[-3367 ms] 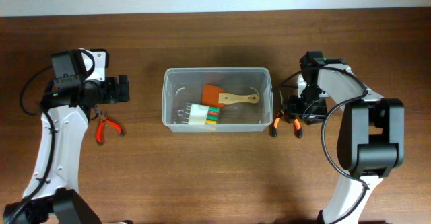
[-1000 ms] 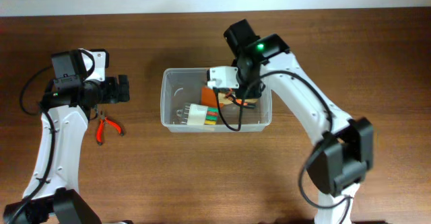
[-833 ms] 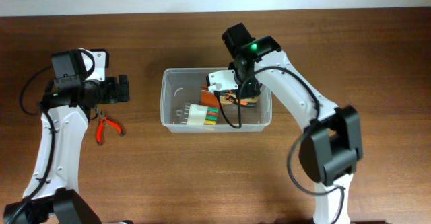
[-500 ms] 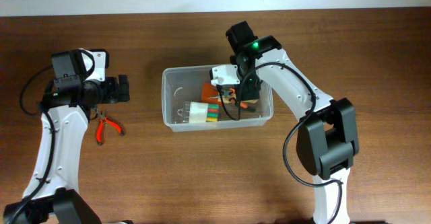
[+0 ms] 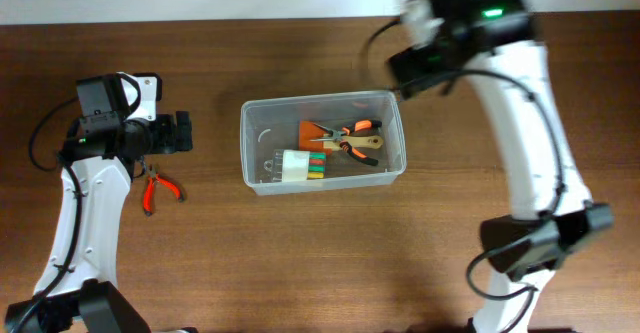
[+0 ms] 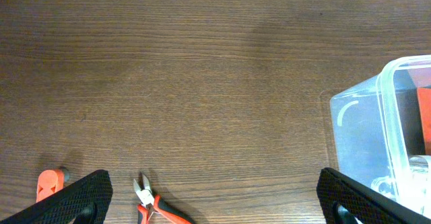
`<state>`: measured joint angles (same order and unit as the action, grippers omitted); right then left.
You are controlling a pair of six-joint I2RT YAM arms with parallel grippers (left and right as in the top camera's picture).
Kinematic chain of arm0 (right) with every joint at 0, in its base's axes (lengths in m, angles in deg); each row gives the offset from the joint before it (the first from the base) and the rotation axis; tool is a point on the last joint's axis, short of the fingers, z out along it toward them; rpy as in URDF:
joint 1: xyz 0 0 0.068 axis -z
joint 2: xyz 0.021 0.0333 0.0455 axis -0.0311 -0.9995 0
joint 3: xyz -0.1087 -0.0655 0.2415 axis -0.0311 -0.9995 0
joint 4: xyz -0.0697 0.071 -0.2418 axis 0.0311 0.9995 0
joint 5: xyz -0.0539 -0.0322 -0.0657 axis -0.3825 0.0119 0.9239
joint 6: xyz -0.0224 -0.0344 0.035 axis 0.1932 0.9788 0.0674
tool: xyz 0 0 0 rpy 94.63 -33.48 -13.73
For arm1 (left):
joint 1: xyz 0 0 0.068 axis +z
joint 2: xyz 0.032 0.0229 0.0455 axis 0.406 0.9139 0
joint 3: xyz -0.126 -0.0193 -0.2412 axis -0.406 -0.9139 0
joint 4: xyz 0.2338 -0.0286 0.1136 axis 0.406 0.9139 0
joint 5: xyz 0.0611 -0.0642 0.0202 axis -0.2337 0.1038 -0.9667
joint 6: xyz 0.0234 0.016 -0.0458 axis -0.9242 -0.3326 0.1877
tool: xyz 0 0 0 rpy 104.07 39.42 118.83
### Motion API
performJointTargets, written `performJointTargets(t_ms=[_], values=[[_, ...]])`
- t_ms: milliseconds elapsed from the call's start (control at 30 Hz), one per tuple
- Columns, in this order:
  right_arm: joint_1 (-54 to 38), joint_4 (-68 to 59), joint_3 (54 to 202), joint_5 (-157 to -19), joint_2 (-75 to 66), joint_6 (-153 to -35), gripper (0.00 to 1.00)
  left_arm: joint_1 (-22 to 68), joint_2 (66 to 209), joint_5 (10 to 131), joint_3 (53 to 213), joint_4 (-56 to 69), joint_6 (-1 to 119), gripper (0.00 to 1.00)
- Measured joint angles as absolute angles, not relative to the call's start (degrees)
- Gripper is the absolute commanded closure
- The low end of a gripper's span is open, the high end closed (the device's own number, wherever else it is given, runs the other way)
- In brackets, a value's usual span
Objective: Pack container
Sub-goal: 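Carry the pliers with the right gripper into the container and release, then raise the right arm away and reach the left gripper to the red cutters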
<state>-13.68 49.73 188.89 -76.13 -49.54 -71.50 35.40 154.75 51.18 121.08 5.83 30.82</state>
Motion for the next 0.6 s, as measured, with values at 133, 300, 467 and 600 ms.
performJointTargets(t_ms=[133,300,467,600], values=[[-5.3,54.2,189.2,-76.1,-49.4,-82.6,0.02,35.4,154.8,51.7,121.1,5.8,30.8,0.01],[4.2,55.5,189.2,-79.0,-49.6,-92.2,0.01,35.4,154.8,53.3,121.1,7.0,30.8,0.01],[11.9,55.6,189.2,-81.5,-49.6,-97.5,0.02,35.4,155.1,51.1,121.3,11.4,35.2,0.01],[15.1,55.6,188.3,-82.1,-49.6,-99.2,0.02,35.4,157.9,43.6,121.4,19.5,46.7,0.19]])
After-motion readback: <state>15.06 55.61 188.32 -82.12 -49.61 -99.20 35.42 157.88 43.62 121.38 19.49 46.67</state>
